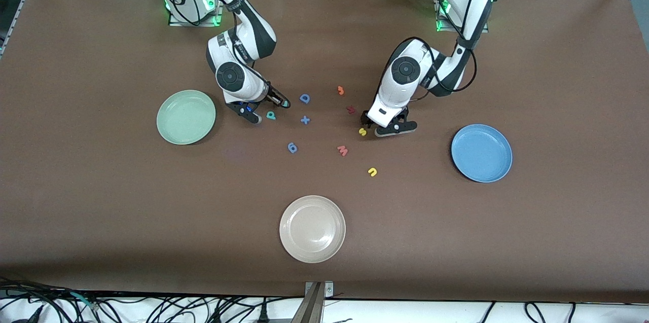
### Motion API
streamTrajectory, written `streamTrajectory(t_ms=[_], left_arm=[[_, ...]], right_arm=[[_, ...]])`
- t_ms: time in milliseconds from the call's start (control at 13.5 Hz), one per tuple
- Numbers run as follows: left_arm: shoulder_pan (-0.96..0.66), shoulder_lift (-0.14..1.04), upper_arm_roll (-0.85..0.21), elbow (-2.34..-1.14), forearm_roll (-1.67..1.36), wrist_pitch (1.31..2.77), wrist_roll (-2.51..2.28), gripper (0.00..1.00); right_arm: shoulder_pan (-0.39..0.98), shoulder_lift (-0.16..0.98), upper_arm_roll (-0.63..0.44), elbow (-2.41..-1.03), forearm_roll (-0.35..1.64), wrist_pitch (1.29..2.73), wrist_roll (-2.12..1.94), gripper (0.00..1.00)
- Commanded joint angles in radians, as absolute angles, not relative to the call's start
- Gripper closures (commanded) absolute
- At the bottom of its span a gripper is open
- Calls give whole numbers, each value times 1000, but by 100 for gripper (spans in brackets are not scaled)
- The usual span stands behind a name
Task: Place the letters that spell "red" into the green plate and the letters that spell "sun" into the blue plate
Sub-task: 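Grasp the orange e with the right gripper while the left grasps green u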
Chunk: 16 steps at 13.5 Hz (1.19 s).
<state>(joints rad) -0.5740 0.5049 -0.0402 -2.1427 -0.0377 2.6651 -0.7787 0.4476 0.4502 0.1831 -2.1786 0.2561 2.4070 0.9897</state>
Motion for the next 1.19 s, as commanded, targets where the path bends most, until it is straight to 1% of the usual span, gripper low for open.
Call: streamTrajectory(t_ms=[0,74,148,222,297,371,519,667,742,890,964,1112], left_arm=[[-577,511,-32,-2137,-8,2654,-792,22],[-578,512,-26,-2135,-6,2655,-792,23],[-578,512,-26,-2135,9,2655,-790,26],[-577,512,-25,-2129,30,2655,-792,27],[-577,517,-25,-2128,37,2654,-795,33],[-577,518,-25,-2126,37,2654,-796,43],[-580,520,-25,-2125,37,2652,-807,64],[-587,520,-23,-2125,40,2652,-825,67],[-589,520,-23,-2125,43,2652,-839,70],[-589,522,-25,-2123,83,2652,-886,73],[-588,534,-25,-2111,110,2652,-905,74],[-586,558,-23,-2088,115,2652,-911,75]], right_arm=[[448,440,187,-2191,244,2402,980,67],[448,440,187,-2191,245,2402,976,70],[448,440,187,-2191,244,2402,976,77],[448,440,186,-2189,244,2401,977,80],[448,437,186,-2187,245,2399,979,80],[446,430,184,-2186,245,2390,979,80],[446,402,167,-2166,245,2314,976,80],[445,368,126,-2122,245,2193,960,80],[446,351,98,-2094,245,2118,928,80],[446,325,25,-2042,245,1984,843,80],[445,318,-12,-2025,245,1935,806,80],[446,307,-113,-2022,239,1898,676,80]])
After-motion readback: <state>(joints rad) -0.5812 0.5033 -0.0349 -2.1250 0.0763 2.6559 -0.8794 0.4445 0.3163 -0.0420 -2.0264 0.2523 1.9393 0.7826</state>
